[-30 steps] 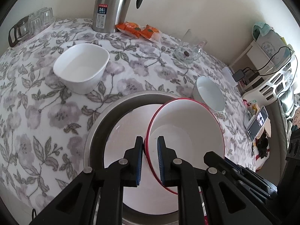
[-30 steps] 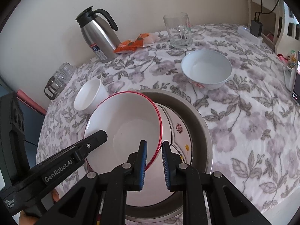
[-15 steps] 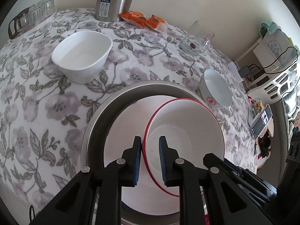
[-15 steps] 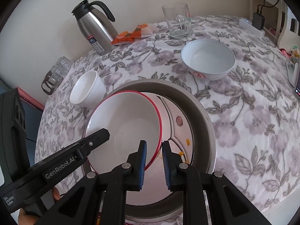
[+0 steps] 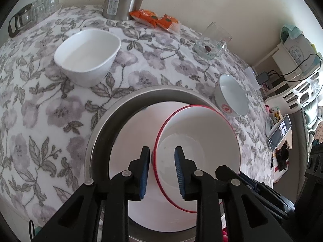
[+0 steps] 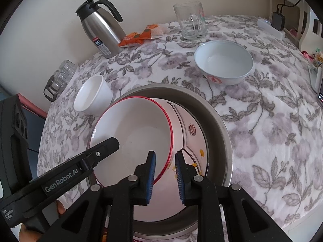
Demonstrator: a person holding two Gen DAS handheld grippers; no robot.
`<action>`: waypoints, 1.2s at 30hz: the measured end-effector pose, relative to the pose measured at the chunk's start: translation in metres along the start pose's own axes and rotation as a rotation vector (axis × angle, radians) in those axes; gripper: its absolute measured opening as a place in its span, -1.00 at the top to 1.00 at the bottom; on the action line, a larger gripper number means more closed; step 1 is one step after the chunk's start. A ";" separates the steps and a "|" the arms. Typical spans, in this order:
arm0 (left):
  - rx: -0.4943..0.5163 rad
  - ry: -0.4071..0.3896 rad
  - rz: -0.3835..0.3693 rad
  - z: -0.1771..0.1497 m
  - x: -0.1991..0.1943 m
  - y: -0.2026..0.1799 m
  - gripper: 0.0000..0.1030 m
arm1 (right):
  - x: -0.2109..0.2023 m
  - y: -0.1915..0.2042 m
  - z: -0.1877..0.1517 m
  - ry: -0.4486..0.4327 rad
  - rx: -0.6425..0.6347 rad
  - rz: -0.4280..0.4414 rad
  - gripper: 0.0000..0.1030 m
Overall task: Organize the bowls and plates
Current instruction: 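Lower the bowl onto the plate in the basin and open the right gripper, then withdraw the open right gripper from the basin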
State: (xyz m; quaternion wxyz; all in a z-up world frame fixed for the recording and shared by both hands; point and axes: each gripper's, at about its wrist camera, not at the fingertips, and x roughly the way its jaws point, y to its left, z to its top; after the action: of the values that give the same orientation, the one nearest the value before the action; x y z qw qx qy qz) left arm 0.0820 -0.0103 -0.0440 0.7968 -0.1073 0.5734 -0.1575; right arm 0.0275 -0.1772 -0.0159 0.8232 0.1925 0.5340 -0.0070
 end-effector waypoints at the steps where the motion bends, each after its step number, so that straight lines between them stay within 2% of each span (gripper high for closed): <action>1: -0.005 0.002 0.007 0.000 0.000 0.001 0.46 | 0.000 -0.001 0.001 -0.001 0.000 -0.003 0.49; 2: -0.010 -0.006 0.015 0.001 -0.001 0.002 0.42 | 0.000 -0.001 0.001 -0.005 0.001 -0.007 0.46; 7: -0.022 -0.068 0.043 0.003 -0.014 0.006 0.27 | -0.008 -0.003 0.004 -0.044 0.006 -0.005 0.03; 11: -0.041 -0.109 0.058 0.006 -0.022 0.010 -0.05 | -0.013 -0.003 0.006 -0.073 0.009 0.002 -0.17; 19: -0.060 -0.091 0.117 0.008 -0.017 0.016 -0.18 | -0.013 -0.008 0.008 -0.081 0.028 -0.023 -0.46; 22: -0.058 -0.093 0.130 0.007 -0.017 0.016 -0.42 | -0.013 -0.011 0.008 -0.084 0.038 -0.025 -0.64; 26: -0.064 -0.104 0.147 0.008 -0.019 0.018 -0.60 | -0.012 -0.013 0.009 -0.084 0.046 -0.033 -0.71; 28: -0.075 -0.113 0.164 0.008 -0.020 0.020 -0.60 | -0.011 -0.014 0.009 -0.085 0.049 -0.037 -0.98; 32: -0.091 -0.130 0.189 0.009 -0.021 0.025 -0.84 | -0.012 -0.015 0.009 -0.100 0.049 -0.033 -1.00; 36: -0.103 -0.184 0.215 0.011 -0.030 0.028 -0.84 | -0.016 -0.014 0.010 -0.129 0.049 -0.017 -1.00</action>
State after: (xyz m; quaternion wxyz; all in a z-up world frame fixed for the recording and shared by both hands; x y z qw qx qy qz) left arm 0.0871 0.0270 -0.0238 0.8516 -0.1000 0.5136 -0.0312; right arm 0.0261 -0.1966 -0.0025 0.8508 0.2072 0.4812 -0.0397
